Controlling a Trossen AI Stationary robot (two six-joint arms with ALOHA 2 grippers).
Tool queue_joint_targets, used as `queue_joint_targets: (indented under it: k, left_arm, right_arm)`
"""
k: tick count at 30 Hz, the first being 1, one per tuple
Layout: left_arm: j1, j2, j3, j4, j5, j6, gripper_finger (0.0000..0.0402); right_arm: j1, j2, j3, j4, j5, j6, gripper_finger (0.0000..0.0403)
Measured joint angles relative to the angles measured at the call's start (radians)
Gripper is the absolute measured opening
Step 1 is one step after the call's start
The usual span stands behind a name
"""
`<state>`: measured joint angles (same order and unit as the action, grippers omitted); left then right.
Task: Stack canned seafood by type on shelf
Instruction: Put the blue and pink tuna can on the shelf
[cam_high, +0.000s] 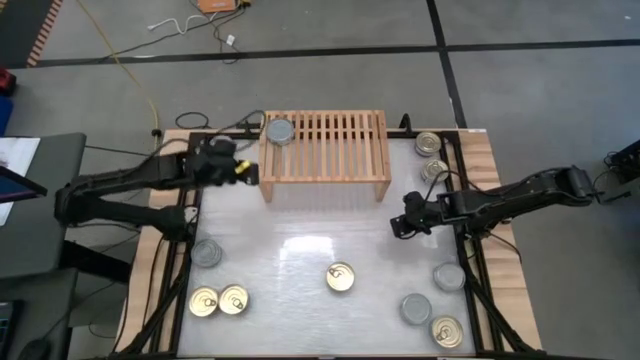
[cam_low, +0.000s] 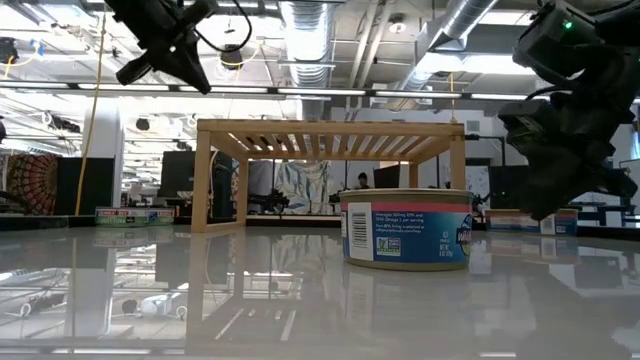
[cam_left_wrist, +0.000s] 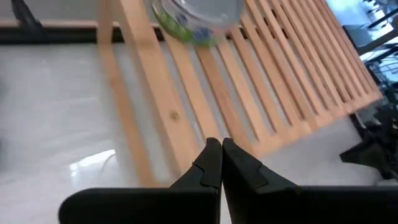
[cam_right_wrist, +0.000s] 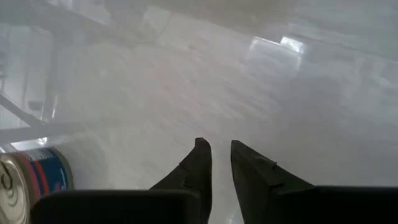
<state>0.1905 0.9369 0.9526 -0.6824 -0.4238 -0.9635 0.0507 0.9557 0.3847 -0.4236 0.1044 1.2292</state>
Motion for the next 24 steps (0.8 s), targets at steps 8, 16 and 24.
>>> queue_joint_targets:
  k: [8, 16, 24]
  left_arm:
    - [-0.319, 0.116, -0.009, 0.048, -0.266, -0.274, 0.0000]
    - [-0.518, 0.400, -0.009, 0.221, -0.290, -0.522, 0.0000]
    - [-0.580, 0.593, -0.009, 0.380, -0.174, -0.587, 0.0000]
  right_arm:
    - [0.027, -0.048, 0.000, 0.022, -0.012, -0.061, 0.0060]
    - [0.092, -0.031, 0.005, 0.036, -0.012, -0.108, 0.0042]
    - [0.258, 0.064, 0.107, 0.022, 0.045, -0.005, 0.0020]
